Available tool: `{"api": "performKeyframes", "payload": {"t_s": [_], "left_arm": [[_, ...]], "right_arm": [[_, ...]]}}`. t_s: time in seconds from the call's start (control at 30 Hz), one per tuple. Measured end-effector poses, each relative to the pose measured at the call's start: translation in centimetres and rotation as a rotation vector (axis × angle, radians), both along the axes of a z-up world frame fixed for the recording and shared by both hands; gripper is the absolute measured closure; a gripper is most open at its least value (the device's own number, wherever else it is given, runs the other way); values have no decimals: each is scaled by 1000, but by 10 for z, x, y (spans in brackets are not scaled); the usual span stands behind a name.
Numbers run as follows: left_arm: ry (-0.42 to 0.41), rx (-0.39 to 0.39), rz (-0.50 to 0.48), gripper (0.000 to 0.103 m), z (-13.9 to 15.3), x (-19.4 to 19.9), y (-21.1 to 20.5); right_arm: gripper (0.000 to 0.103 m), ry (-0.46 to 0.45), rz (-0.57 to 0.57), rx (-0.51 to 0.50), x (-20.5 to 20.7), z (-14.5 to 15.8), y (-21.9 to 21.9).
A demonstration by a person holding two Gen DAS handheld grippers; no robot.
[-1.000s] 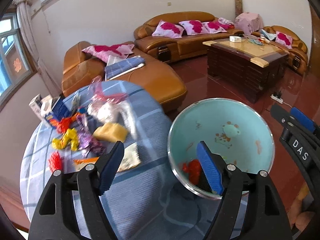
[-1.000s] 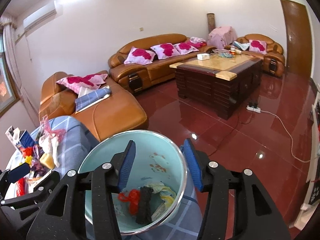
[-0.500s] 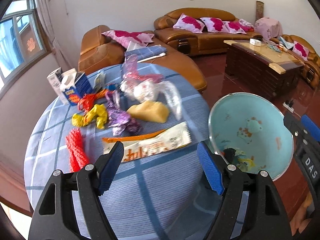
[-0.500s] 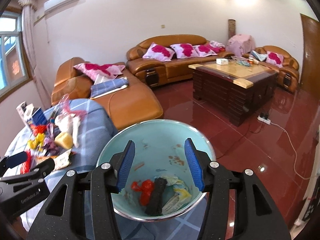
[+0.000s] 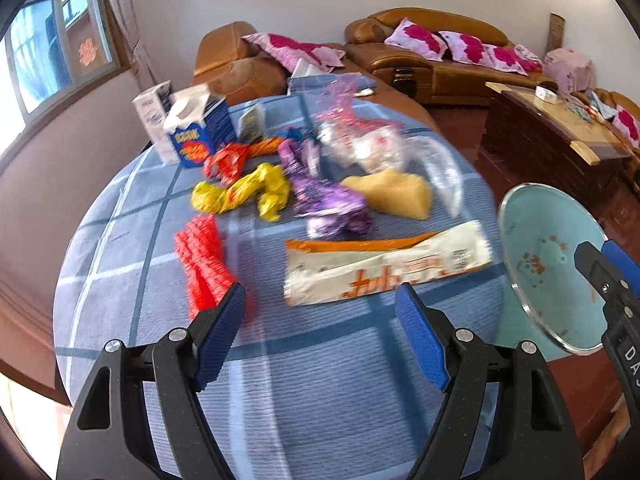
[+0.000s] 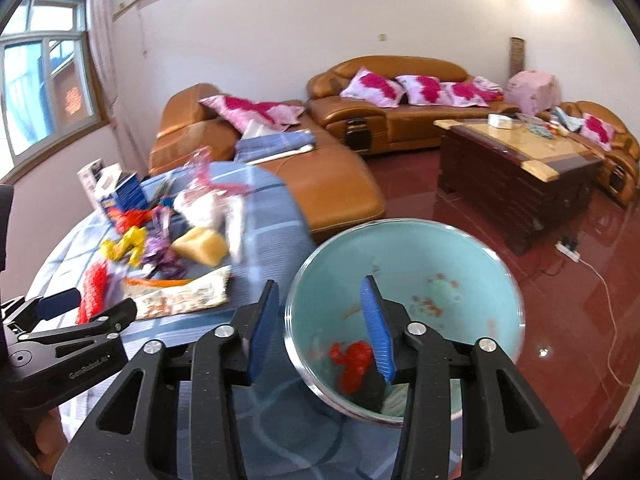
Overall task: Collect trash
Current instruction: 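Grasp the red mesh rope with the left gripper while the right grasps the white-orange snack wrapper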
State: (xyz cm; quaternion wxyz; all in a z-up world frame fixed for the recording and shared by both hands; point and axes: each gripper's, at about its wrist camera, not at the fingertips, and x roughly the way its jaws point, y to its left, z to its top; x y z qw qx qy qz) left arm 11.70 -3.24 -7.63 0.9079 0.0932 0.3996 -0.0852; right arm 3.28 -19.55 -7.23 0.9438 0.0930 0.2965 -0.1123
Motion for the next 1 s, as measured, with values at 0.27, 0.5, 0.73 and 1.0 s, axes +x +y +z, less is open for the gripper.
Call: {"api": "performKeyframes", "payload": {"t_s": [0.27, 0.5, 0.73, 1.0], "left_arm": [[23, 1, 111, 28, -14, 15, 58], [26, -18, 198, 28, -18, 26, 102], [37, -46, 206, 28, -18, 29, 122], [31, -77, 201, 28, -8, 23, 137]], "right_arm": [[61, 38, 71, 34, 26, -9, 27], [61, 53, 110, 85, 48, -14, 39], [57, 69, 122, 111, 68, -19, 44], [57, 96, 137, 141, 83, -30, 45]]}}
